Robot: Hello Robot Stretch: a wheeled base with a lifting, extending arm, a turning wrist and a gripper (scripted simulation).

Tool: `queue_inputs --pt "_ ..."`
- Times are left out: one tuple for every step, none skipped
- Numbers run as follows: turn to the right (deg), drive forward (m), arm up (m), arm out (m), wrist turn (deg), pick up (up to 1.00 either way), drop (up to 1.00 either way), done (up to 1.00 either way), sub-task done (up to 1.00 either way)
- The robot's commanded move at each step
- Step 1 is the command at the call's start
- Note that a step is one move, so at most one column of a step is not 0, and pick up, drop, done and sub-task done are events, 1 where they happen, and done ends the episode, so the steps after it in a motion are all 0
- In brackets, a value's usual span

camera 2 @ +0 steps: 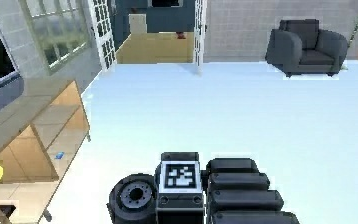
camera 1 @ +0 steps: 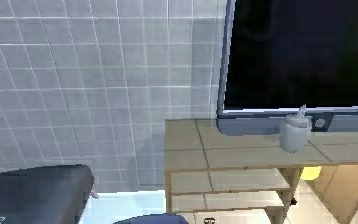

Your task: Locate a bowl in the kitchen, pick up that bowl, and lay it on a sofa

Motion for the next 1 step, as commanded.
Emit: queue_inputs --pt "-45.0 0.0 0.0 0.0 0.0 0.0 0.0 0.0 0.0"
